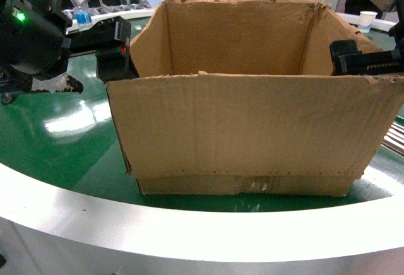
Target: Sort boxes to right shelf from conveyor
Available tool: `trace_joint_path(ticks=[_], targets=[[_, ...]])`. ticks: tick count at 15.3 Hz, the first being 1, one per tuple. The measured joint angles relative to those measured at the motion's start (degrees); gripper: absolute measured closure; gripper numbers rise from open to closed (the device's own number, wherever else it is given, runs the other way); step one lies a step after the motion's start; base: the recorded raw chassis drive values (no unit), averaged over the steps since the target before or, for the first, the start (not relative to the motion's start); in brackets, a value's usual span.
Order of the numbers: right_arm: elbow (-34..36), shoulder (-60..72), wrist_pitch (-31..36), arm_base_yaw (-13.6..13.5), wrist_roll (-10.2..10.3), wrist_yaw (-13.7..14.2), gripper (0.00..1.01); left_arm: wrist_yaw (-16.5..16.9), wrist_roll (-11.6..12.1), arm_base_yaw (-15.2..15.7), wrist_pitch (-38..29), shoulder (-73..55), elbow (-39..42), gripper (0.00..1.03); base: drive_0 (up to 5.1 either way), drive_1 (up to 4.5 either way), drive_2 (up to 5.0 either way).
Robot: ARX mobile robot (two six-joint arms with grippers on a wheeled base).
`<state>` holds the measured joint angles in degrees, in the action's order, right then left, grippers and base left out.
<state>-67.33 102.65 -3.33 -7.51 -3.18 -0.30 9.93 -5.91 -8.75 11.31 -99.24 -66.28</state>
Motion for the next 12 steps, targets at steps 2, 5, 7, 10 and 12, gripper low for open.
trace_joint_path(ticks=[2,5,7,10,12], targets=[[0.02,0.26,0.55,0.09,-0.15,-0.42,0.14,-0.57,-0.61,-0.07,0.46,-0.37,-0.61,0.2,0.0,0.0,0.0],[-0.17,0.52,1.64,0.5,-0.28,-0.26,0.47,-0.24,-1.33,-0.85,1.03,-1.25,-2.69,0.52,0.0,0.0,0.0],[-0.31,0.55,1.46,0.46,-0.28,-0.39,0.69,-0.59,-1.9,-1.25,1.11,-1.42,-3.48,0.73,0.0,0.0,0.0],[-0.33,0.59,1.92,0.39,1.84,-1.51,0.95,-0.83,-4.2,-2.03,0.85,-1.42,-3.5,1.0,0.0,0.0,0.0],[-0.13,0.61,2.91,0.46,3.02,-1.86,0.96,-0.94,-4.63,-2.03,-0.46,-1.2,-2.91,1.0,0.0,0.0,0.0]])
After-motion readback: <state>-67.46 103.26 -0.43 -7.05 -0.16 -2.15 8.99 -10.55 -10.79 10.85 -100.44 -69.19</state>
